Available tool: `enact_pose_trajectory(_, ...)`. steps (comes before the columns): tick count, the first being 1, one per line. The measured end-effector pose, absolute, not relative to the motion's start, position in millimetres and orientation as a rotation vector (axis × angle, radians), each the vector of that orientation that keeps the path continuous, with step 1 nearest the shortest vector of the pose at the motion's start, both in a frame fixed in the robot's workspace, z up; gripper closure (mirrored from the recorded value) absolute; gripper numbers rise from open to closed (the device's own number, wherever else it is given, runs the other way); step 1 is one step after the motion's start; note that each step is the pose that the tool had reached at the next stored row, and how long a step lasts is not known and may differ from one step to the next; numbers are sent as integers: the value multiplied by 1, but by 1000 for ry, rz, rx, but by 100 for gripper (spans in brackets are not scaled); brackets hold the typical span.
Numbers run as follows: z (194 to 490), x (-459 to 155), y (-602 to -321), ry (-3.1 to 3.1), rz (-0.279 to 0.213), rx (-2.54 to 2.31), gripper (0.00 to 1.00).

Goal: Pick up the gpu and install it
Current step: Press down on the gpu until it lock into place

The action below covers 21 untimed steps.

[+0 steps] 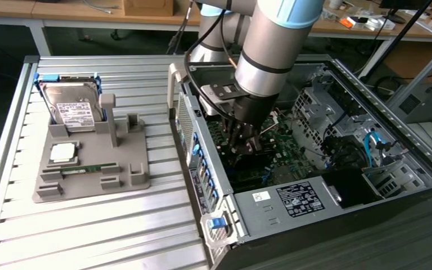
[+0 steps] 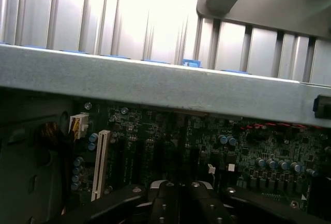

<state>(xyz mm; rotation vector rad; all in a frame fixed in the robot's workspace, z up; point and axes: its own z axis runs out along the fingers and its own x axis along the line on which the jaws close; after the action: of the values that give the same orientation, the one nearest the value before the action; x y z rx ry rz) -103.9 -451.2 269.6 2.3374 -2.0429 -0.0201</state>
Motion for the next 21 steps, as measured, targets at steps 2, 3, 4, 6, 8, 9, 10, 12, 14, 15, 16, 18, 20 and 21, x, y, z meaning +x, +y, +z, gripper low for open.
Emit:
enact_pose_trajectory(2, 270, -104, -451, -2041, -20, 2340, 89)
enact_pose_trajectory(3, 271, -104, -451, -2041, -21, 2341, 89)
enact_pose_trajectory(4, 273, -104, -451, -2042, -21, 2343, 89)
enact_pose_trajectory(6, 282, -104, -451, -2039, -20, 2341, 89)
enact_pose_trajectory(8, 285, -103, -451, -2039, -20, 2341, 89)
enact_pose_trajectory(9, 286, -100, -451, -2040, -20, 2341, 89)
enact_pose_trajectory(10, 286, -94, -451, -2038, -23, 2340, 89)
enact_pose_trajectory(12, 286, -75, -451, -2034, -35, 2335, 89)
enact_pose_trajectory(14, 286, -52, -451, -2027, -53, 2327, 89)
enact_pose_trajectory(15, 286, -47, -451, -2025, -58, 2325, 89)
enact_pose_trajectory(16, 286, -42, -451, -2023, -63, 2323, 89)
enact_pose_trajectory(18, 286, -31, -451, -2019, -74, 2318, 89)
enact_pose_trajectory(20, 286, -18, -451, -2015, -85, 2314, 89)
enact_pose_trajectory(21, 286, -13, -451, -2013, -90, 2312, 89)
